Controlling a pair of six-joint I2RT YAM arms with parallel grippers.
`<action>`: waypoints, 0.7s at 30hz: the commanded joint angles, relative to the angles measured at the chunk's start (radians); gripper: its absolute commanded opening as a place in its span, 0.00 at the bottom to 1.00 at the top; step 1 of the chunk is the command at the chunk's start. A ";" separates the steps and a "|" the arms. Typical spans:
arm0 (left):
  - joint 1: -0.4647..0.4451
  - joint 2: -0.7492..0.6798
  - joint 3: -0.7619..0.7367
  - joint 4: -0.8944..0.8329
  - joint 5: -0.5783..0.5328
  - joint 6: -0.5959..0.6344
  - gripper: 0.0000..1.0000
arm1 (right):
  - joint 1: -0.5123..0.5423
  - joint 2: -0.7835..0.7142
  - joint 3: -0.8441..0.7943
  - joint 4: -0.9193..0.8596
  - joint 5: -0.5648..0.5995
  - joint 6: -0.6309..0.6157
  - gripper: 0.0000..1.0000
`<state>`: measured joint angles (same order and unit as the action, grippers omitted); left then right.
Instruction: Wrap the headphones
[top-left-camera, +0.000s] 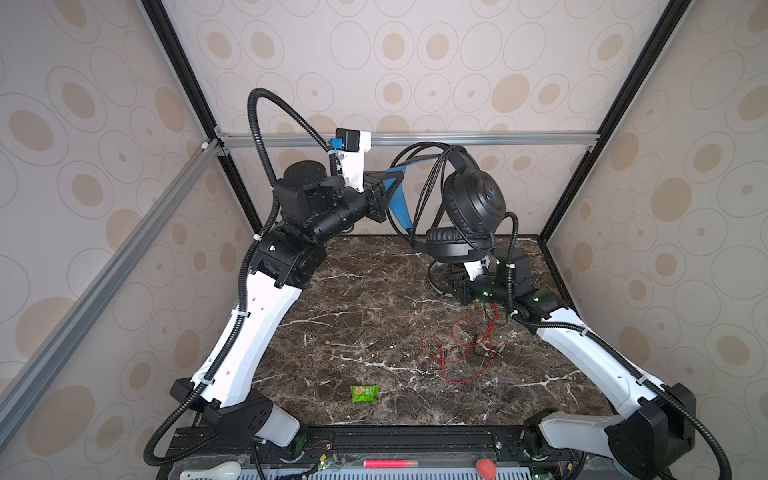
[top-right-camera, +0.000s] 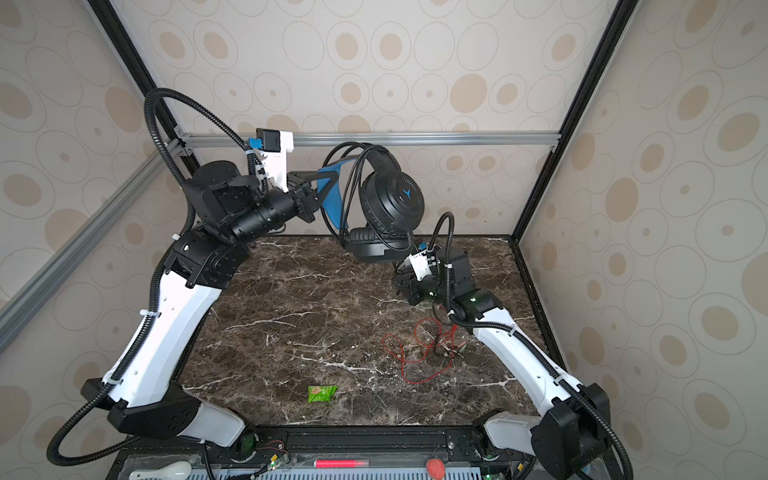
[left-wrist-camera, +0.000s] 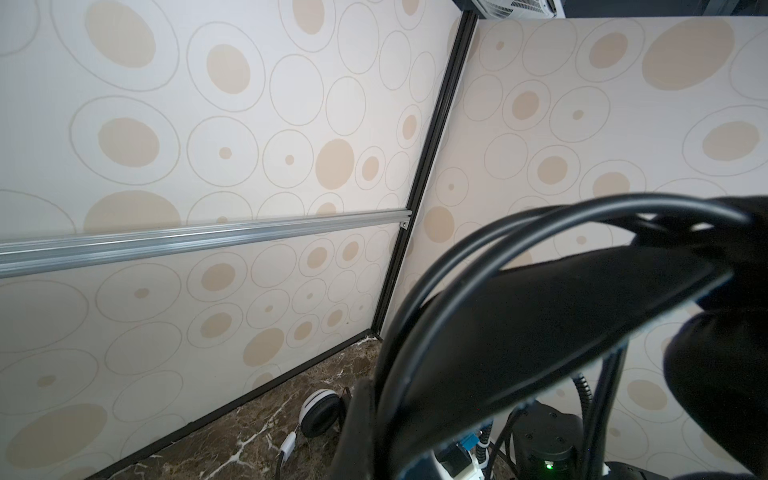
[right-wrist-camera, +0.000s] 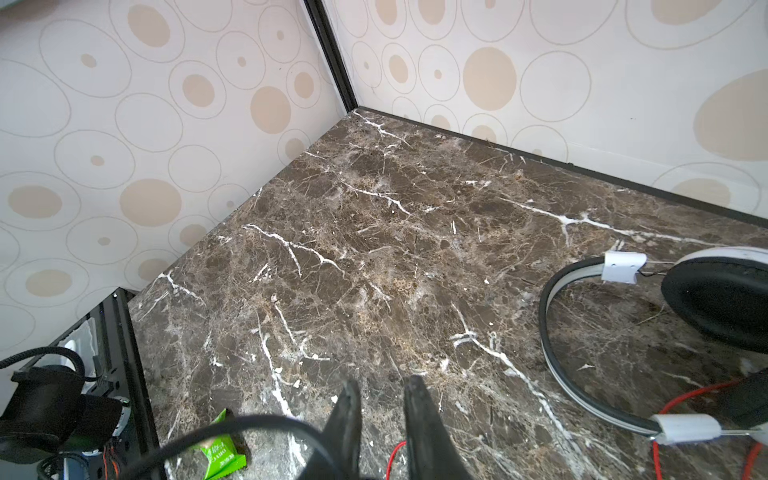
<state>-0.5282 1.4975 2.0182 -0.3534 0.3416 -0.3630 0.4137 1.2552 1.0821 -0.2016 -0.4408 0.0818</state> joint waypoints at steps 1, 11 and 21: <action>0.008 -0.042 0.008 0.084 -0.004 -0.052 0.00 | -0.003 -0.013 0.003 0.004 -0.006 -0.002 0.17; 0.008 -0.044 0.012 0.086 -0.040 -0.067 0.00 | -0.003 -0.024 -0.009 -0.015 -0.005 -0.011 0.00; 0.012 0.006 -0.014 0.170 -0.335 -0.263 0.00 | 0.051 -0.064 -0.068 -0.014 0.173 -0.008 0.00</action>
<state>-0.5251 1.4975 1.9873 -0.3172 0.1379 -0.4873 0.4347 1.2175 1.0443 -0.2153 -0.3492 0.0784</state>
